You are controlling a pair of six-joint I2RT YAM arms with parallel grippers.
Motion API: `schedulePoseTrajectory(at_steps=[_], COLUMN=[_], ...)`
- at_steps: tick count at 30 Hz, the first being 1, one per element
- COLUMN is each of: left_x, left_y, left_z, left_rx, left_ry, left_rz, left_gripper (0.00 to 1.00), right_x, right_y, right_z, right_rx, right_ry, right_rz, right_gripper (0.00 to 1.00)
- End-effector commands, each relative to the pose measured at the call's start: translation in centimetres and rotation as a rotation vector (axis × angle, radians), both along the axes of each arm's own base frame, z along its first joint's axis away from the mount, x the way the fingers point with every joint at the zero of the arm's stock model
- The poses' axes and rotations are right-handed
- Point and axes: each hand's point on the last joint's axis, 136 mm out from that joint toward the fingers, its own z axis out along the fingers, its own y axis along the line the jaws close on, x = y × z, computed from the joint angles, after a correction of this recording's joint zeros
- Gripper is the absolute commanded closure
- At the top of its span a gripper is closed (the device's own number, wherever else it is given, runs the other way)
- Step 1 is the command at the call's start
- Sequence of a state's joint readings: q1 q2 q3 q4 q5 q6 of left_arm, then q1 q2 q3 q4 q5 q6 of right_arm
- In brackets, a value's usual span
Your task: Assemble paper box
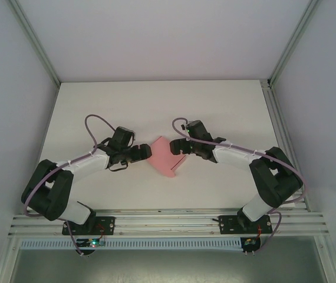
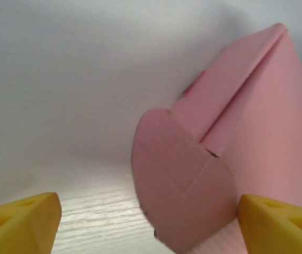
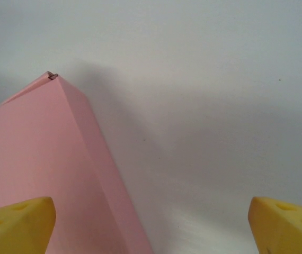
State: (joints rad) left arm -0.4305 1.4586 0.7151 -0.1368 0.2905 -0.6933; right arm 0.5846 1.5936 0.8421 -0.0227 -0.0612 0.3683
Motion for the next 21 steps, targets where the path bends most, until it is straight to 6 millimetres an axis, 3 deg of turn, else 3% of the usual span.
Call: schedulePoseTrajectory(at_steps=[1,7,11,16,21], left_x=[0.2,-0.2,-0.8,-0.1,0.8], left_y=[-0.4,0.5,0.1,-0.2,0.2], left_z=[-0.1,-1.9,-2.3,0.3,4.0], left_rx=[-0.024,0.049,0.041,0.018,0.075], left_ry=[-0.004,0.057,0.082,0.019,-0.06], left_rz=[-0.016,-0.005,-0.016,-0.016,-0.057], left_gripper=[0.16,0.33,0.34,0.3,0.21], right_x=[-0.7,-1.4,-2.4,-3.8,-5.7], right_y=[1.5,0.3,-1.4,-3.0,-3.8], right_z=[0.1,-0.5,-0.3,1.4,1.7], right_rx=[0.054,0.025,0.013,0.067,0.106], right_ry=[0.036,0.052,0.065,0.055,0.1], right_rz=[0.065,0.025,-0.057,-0.143,-0.181], right_gripper=[0.07,0.07,0.07,0.05,0.05])
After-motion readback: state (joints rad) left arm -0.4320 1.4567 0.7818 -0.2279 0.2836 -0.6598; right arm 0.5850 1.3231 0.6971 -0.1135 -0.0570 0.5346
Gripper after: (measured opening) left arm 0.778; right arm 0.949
